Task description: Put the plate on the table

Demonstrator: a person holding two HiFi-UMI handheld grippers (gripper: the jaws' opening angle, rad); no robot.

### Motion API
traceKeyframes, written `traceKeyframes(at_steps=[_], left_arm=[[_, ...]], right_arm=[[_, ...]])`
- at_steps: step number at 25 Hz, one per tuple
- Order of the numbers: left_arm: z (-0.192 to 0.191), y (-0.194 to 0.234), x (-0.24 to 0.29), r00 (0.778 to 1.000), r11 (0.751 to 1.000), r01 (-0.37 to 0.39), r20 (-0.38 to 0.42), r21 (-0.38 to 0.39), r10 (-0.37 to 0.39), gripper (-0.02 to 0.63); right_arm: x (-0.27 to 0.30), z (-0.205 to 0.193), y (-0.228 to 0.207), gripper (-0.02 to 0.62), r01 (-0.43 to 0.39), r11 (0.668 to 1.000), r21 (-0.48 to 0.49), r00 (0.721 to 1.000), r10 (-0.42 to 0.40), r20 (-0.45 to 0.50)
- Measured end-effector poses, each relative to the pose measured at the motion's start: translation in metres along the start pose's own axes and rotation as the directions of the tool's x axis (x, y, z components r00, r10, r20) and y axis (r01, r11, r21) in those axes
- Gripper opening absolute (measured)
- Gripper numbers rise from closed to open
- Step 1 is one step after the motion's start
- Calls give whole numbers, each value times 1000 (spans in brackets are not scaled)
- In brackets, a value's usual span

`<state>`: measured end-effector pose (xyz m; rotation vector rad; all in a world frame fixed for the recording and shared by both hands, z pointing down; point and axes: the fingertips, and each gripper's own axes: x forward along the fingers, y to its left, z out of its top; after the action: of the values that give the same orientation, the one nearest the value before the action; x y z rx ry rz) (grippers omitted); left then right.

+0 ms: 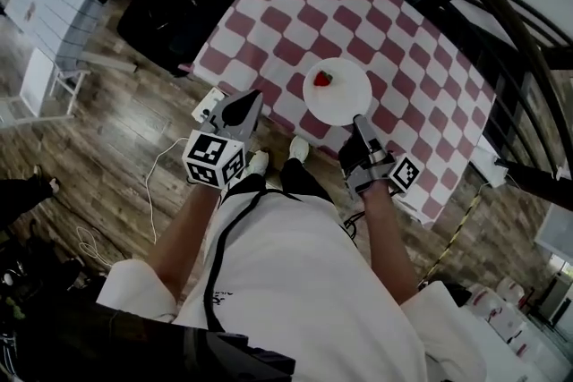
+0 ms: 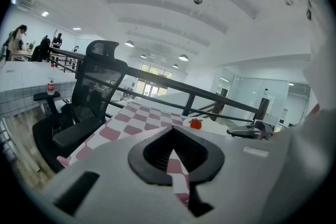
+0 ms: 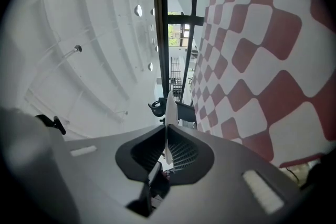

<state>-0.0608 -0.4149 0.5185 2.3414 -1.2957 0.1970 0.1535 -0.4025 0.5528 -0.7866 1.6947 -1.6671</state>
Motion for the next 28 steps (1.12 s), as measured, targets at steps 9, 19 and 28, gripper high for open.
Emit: traceKeyframes(at_steps=[9,19,28], left_arm=[[-23,20,-4,995,995,-92,-35,-43,90,6],[-41,33,1,990,990,-132,-64,-54,128,6],[-48,33,-1,989,990,-130,-72,-58,126,6]], right_arm=[[25,9,-50,23,28,1000,-13,993,-30,-113],[44,2,-112,23,100,995,-26,968,-103,-227],[47,-7,-140,23,158,987,-25,953,-160,-256]])
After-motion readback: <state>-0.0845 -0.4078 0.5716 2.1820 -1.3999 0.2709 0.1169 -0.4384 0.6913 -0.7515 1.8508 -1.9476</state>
